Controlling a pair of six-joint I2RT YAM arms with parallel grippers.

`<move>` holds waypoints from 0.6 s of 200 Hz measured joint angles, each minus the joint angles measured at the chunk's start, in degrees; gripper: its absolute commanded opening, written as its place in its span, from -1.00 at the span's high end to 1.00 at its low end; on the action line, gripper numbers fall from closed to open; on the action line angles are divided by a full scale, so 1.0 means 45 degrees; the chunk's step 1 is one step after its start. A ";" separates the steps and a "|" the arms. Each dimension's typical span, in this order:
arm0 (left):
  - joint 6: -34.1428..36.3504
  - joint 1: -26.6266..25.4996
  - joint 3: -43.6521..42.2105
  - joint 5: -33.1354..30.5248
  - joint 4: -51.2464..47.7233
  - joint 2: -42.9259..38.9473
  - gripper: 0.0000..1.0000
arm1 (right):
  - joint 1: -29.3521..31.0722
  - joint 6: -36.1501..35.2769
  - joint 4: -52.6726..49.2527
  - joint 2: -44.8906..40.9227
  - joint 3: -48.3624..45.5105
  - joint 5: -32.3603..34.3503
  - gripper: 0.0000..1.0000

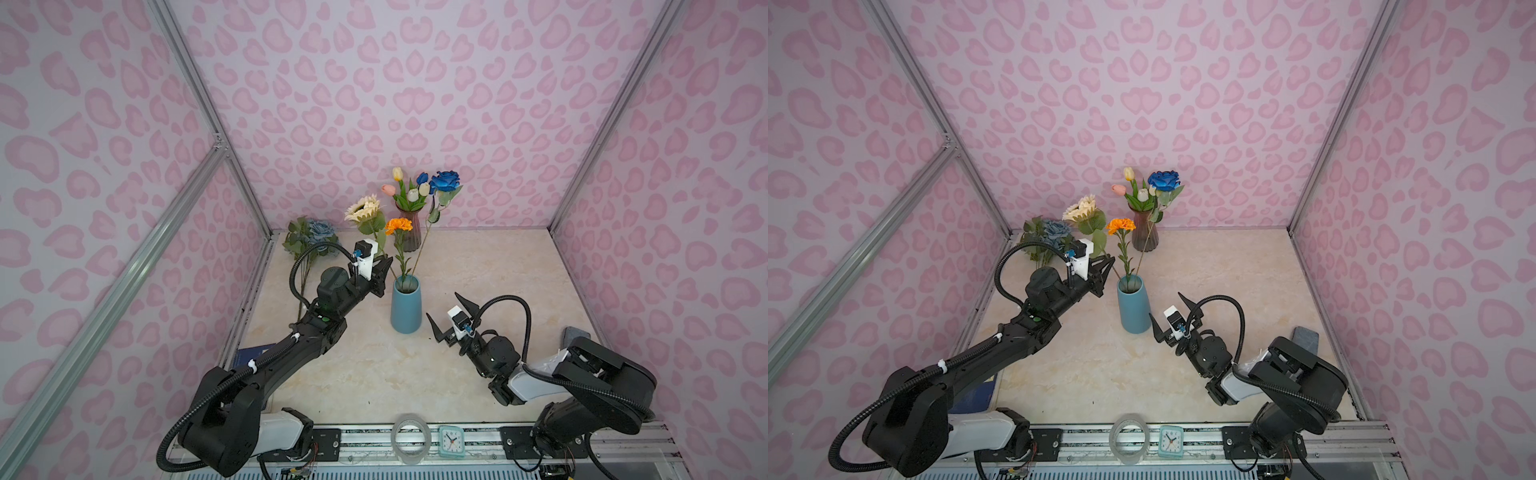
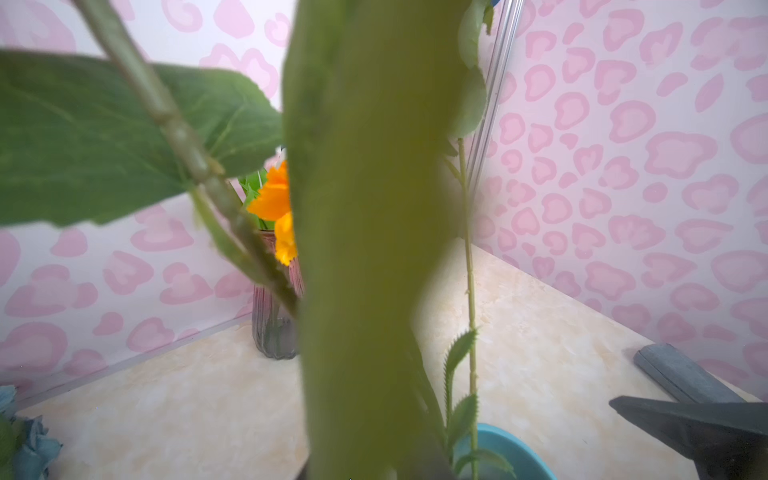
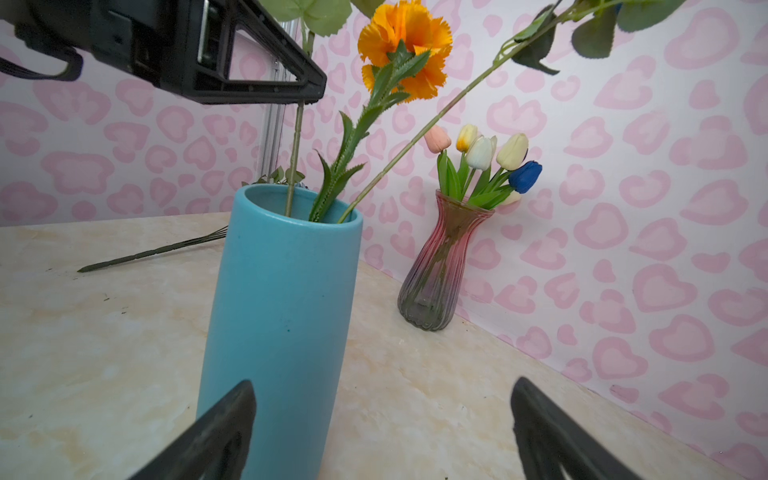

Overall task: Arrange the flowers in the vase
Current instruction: 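Lower the sunflower stem into the teal vase with the left gripper, then open the left gripper and withdraw it from the vase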

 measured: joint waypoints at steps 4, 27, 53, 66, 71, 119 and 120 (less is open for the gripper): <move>0.0005 0.0000 0.0053 0.0049 0.0000 0.0039 0.59 | 0.0015 0.0000 0.0000 -0.0010 -0.0005 0.0005 -0.90; 0.0078 0.0005 0.0374 0.0325 -0.0253 0.0248 0.60 | 0.0092 -0.0068 0.0000 -0.0068 -0.0010 0.0019 -0.90; 0.0107 0.0010 0.0491 0.0525 -0.0481 0.0486 0.59 | 0.0189 -0.0165 -0.0005 -0.0112 -0.0010 0.0136 -0.90; 0.0151 0.0010 0.0559 0.0573 -0.0593 0.0559 0.59 | 0.0223 -0.0301 -0.0005 -0.0126 -0.0010 0.0199 -0.90; 0.0160 0.0010 0.0583 0.0597 -0.0607 0.0573 0.59 | 0.0228 -0.0330 -0.0010 -0.0126 -0.0010 0.0199 -0.90; 0.0194 0.0010 0.0748 0.0651 -0.0777 0.0491 0.11 | 0.0253 -0.0379 -0.0010 -0.0121 -0.0010 0.0209 -0.90; 0.0194 0.0010 0.0748 0.0651 -0.0787 0.0481 0.11 | 0.0253 -0.0384 -0.0010 -0.0121 -0.0010 0.0209 -0.90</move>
